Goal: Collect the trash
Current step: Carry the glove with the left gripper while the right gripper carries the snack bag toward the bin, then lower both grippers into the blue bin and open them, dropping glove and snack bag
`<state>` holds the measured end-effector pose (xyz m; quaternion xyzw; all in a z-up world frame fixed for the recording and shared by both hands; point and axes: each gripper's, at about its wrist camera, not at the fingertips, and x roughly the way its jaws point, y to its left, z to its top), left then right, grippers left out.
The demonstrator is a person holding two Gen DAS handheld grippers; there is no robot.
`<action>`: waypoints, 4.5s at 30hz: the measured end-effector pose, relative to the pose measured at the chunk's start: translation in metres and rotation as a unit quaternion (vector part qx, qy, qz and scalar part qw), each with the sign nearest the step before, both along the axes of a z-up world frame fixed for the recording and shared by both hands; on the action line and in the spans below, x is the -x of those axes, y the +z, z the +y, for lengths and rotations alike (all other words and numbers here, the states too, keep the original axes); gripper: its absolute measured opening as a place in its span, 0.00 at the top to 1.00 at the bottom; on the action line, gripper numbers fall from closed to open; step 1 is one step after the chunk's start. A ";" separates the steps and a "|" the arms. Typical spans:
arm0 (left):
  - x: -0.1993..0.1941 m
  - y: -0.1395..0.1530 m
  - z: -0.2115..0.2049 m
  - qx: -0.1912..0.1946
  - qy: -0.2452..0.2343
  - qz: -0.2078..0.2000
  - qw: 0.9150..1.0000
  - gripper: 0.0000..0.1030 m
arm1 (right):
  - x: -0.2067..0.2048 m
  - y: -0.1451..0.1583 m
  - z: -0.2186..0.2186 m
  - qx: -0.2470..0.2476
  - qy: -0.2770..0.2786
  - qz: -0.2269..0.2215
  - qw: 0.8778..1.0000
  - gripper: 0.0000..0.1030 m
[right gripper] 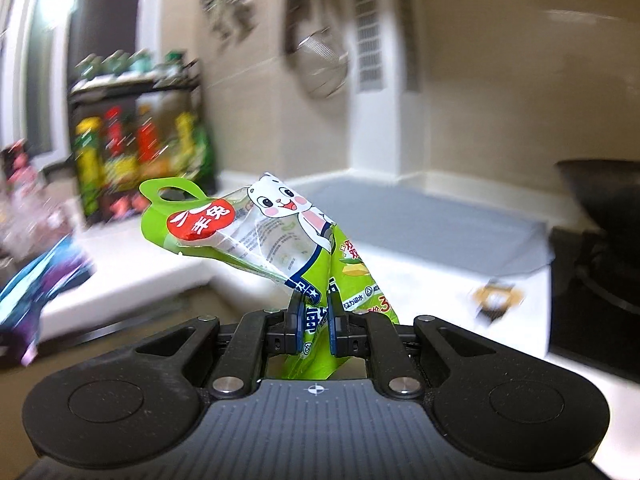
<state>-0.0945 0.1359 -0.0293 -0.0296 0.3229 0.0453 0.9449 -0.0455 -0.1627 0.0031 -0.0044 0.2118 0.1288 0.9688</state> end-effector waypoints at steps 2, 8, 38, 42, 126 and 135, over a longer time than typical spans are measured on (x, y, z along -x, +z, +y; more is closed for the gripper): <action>0.004 -0.004 -0.001 0.002 -0.001 0.002 1.000 0.84 | 0.012 -0.006 0.011 0.003 0.021 0.018 1.000 0.88; 0.010 -0.013 -0.012 0.002 -0.015 0.014 1.000 0.84 | 0.034 -0.020 0.038 0.016 0.069 0.050 0.996 0.88; 0.005 -0.021 -0.010 0.002 -0.009 0.038 0.999 0.84 | 0.036 -0.021 0.048 0.036 0.081 0.051 0.995 0.88; 0.006 -0.022 -0.011 0.001 -0.011 0.038 0.999 0.84 | 0.036 -0.021 0.048 0.036 0.081 0.050 0.995 0.88; -0.177 -0.246 -0.033 -0.041 -0.034 0.299 0.953 0.83 | -0.112 -0.222 0.102 0.124 0.059 0.310 0.941 0.87; -0.190 -0.269 -0.036 -0.069 -0.033 0.323 0.943 0.81 | -0.126 -0.245 0.115 0.142 0.069 0.342 0.926 0.84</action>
